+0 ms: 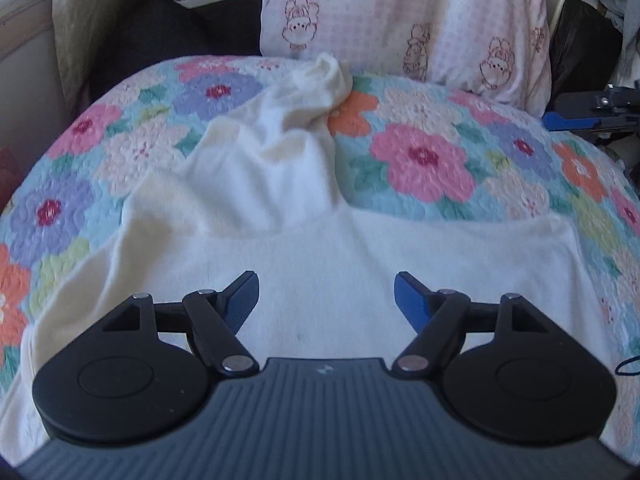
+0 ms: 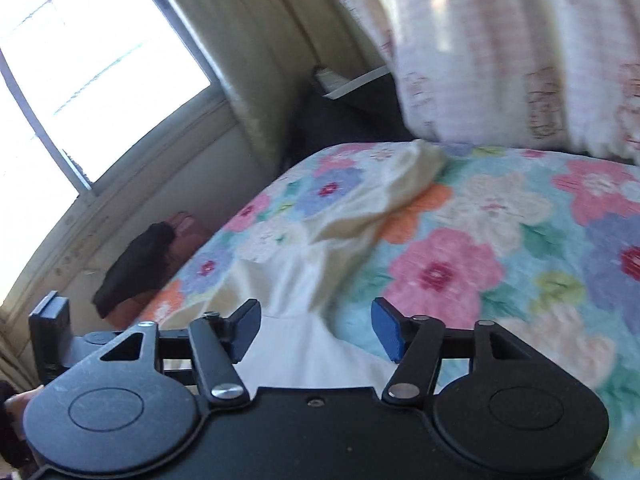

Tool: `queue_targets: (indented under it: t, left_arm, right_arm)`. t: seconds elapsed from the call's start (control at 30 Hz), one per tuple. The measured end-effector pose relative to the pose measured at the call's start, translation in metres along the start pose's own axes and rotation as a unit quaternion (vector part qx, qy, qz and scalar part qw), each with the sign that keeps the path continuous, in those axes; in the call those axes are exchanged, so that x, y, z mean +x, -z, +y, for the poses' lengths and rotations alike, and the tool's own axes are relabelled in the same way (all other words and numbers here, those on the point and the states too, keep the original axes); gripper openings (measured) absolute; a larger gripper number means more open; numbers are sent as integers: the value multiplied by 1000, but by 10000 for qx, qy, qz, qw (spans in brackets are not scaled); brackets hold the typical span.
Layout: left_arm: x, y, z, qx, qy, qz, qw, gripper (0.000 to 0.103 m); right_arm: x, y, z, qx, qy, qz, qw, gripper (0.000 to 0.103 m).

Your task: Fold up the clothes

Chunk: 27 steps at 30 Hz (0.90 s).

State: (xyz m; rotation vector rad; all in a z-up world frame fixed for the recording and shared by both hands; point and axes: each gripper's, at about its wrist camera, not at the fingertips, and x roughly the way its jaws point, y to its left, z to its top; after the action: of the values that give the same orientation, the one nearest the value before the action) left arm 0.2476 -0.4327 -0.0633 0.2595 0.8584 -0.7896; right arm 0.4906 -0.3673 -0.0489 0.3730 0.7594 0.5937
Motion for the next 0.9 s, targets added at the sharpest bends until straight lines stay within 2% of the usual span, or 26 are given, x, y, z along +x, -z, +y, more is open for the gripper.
queue_targets:
  t: [0.07,0.17,0.23,0.3,0.37,0.43,0.57,0.6,0.67,0.7,0.83,0.9]
  left_arm:
    - [10,-20,1,46,-87,-155,9998,75]
    - [33,-35,6,-30,-141,-387,9991,75]
    - [51,-43,9,-140,-113,-490,9986,75]
    - [72,-47,12,-301,108,-474,9984,75]
    - [93,-49,17,-490,435,-475,9967,75]
    - [110,-51,20,-539,559,-493,9958,75]
    - [142,-54,24,-473,368,-338,9976,73]
    - [150,-53,26,-489,294,-70,9983,71]
    - [167,-50,29,-502,91,480,9975,59]
    - [173,-45,29,-464,-75,694,9965,59]
    - [171,-26,39,-539,61,544,9970,61]
    - [170,-21,43,-631,129,532,9965,61]
  right_arm:
    - [48,-26,-9,138,-354,485,9981,77]
    - [116,-49,-34,777,-434,1039,9906,78]
    - [152,-54,-53,1309,-296,936,9865,78]
    - [180,-56,-71,1711,-154,811,9818,78]
    - [200,-60,-82,1691,11,741,9828,78]
    - [209,-63,-89,1561,142,716,9850,78]
    - [223,-69,-106,1489,301,637,9863,78]
    - [227,-69,-112,1557,318,603,9854,78]
    - [239,-69,-122,1778,378,544,9818,78]
    - [247,-68,-126,1882,403,533,9798,78]
    - [283,-67,-136,2292,849,646,9675,80]
    - [289,-71,-132,2294,962,447,9675,81]
